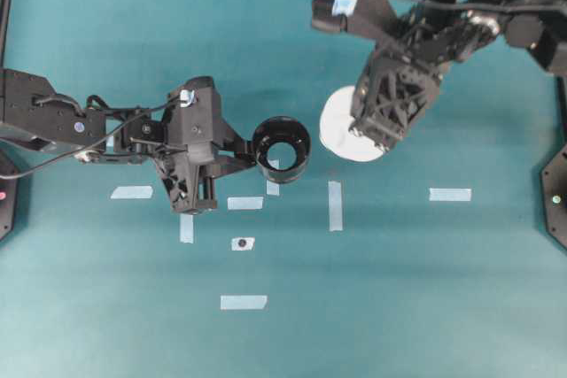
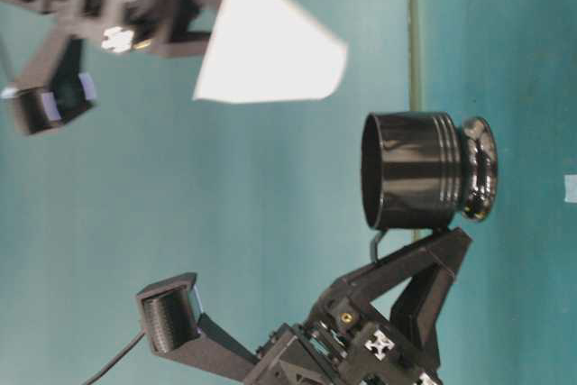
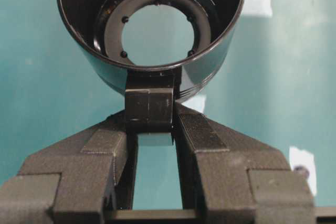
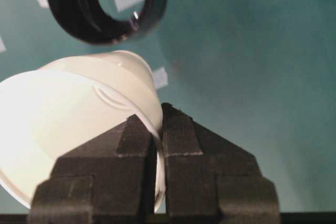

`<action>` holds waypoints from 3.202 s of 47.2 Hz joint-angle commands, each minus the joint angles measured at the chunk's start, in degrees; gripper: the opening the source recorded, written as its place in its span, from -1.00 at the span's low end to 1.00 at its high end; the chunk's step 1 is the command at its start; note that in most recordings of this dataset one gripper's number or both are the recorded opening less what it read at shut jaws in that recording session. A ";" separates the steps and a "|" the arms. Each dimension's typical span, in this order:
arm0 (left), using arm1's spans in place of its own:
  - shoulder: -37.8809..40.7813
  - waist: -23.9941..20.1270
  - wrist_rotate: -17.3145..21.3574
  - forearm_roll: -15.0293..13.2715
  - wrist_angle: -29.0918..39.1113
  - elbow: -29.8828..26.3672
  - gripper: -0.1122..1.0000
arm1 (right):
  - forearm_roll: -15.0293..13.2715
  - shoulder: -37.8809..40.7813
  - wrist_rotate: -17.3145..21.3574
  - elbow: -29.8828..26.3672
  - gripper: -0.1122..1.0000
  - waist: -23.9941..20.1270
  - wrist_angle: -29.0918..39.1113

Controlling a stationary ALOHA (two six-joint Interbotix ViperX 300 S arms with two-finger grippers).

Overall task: Holding the cup holder with the left arm, the right arm places the cup into the cup holder.
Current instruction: 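Lift the black holder with left gripper and the white cup with right gripper, then move the white cup toward the holder and insert it into the holder opening, then open the right gripper to release the cup inside the holder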

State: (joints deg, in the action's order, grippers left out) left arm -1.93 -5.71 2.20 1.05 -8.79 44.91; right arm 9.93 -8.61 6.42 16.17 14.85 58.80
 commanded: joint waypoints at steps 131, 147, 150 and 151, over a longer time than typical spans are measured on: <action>1.05 1.41 1.58 0.18 -3.43 -4.48 -0.36 | -1.14 10.72 0.09 -9.14 0.20 -2.90 2.46; 1.05 1.41 1.49 0.18 -3.43 -4.04 -0.36 | -1.14 10.02 0.18 -9.49 0.59 -2.90 2.46; 1.05 1.41 1.49 0.18 -3.52 -4.04 -0.36 | -1.49 9.49 0.18 -9.67 0.59 -2.90 2.64; 1.05 1.41 1.49 0.18 -3.43 -4.04 -0.36 | -1.49 9.32 0.18 -9.84 0.59 -2.90 2.72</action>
State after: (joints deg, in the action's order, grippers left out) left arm -0.18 -4.39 3.78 1.14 -11.69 41.48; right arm 8.61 4.04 6.42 8.09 12.04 61.44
